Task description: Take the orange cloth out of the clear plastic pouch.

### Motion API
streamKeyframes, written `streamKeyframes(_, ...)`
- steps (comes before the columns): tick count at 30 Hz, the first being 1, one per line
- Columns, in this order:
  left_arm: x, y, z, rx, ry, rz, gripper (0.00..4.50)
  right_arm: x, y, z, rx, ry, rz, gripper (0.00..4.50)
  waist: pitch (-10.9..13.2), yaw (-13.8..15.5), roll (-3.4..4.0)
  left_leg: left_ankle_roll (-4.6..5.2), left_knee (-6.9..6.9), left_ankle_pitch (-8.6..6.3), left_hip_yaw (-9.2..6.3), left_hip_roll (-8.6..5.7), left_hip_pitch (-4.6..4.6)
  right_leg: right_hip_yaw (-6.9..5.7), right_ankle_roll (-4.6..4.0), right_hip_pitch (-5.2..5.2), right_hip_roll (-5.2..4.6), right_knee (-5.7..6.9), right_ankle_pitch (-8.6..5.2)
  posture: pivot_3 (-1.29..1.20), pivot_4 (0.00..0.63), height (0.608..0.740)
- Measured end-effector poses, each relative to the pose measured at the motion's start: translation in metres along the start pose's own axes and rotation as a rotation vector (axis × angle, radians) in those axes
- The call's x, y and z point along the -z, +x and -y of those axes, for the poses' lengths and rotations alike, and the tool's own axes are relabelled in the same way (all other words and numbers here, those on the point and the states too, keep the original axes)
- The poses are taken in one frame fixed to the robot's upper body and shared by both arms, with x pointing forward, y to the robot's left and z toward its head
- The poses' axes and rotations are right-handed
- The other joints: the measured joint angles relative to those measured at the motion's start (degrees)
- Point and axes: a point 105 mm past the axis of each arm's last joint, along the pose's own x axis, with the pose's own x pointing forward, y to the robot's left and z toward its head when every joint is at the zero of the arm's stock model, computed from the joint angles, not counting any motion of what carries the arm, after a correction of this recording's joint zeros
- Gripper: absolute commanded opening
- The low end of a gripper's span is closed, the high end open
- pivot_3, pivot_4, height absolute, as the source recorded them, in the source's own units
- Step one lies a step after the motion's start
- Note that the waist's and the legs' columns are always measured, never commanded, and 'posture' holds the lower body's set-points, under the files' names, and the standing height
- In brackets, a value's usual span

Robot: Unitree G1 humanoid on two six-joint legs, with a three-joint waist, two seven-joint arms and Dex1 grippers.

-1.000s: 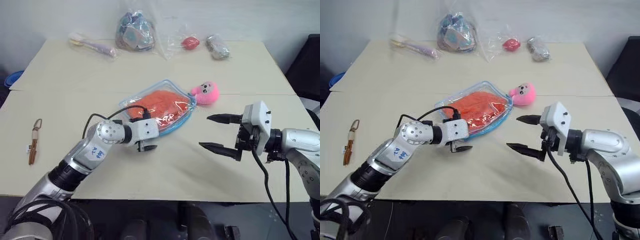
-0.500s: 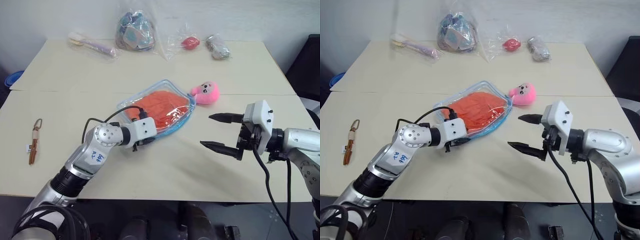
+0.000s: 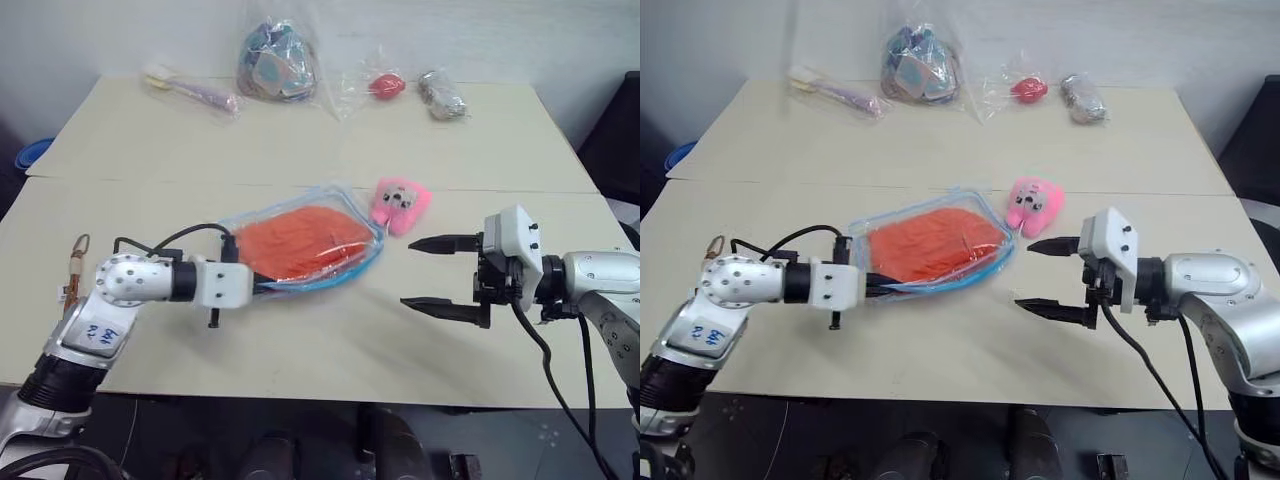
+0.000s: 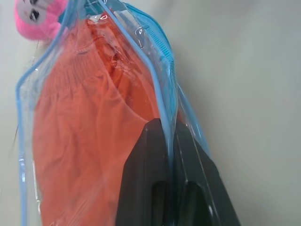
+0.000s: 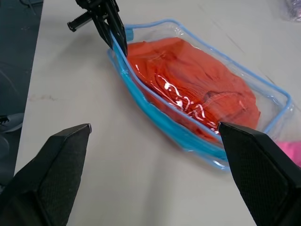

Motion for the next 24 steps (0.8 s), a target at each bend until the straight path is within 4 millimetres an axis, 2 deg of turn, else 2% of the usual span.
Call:
streamKeyframes(6,0.002,-0.008,0.023,0.135,0.195,0.068,0.01,0.002,-0.004,-0.005,-0.044,-0.001,-0.032,4.50,0.0,-0.1,0.00,0.00,0.00,0.00,0.31,-0.01,-0.02,-0.12,0.00,-0.01,0.04,-0.01,0.00,0.00,0.150,0.740)
streamKeyframes(10,0.016,-0.010,0.034,0.198,0.244,0.071,0.01,0.007,-0.005,-0.008,-0.050,0.024,-0.037,4.50,0.0,-0.1,0.00,0.01,0.03,0.00,0.37,-0.02,-0.01,-0.12,0.01,0.01,0.06,0.03,0.02,0.00,0.150,0.740)
streamKeyframes(14,0.034,-0.015,0.021,0.183,0.271,0.029,0.01,0.009,-0.006,-0.015,-0.063,0.026,-0.040,4.50,0.0,-0.1,-0.01,0.03,0.04,-0.01,0.46,-0.02,0.01,-0.14,0.02,0.03,0.08,0.06,0.03,0.00,0.150,0.740)
streamKeyframes(22,0.046,-0.006,0.001,0.124,0.256,0.015,0.01,0.004,-0.008,-0.012,-0.046,0.010,-0.034,4.50,0.0,-0.2,-0.02,0.09,0.04,-0.03,0.64,-0.01,0.05,-0.15,0.05,0.02,0.09,0.06,0.06,0.00,0.150,0.740)
streamKeyframes(24,0.046,-0.005,0.001,0.121,0.257,0.015,0.51,0.004,-0.008,-0.011,-0.042,0.008,-0.033,4.50,0.0,-0.2,-0.02,0.09,0.05,-0.03,0.64,0.00,0.06,-0.15,0.05,0.02,0.08,0.06,0.06,0.00,0.150,0.740)
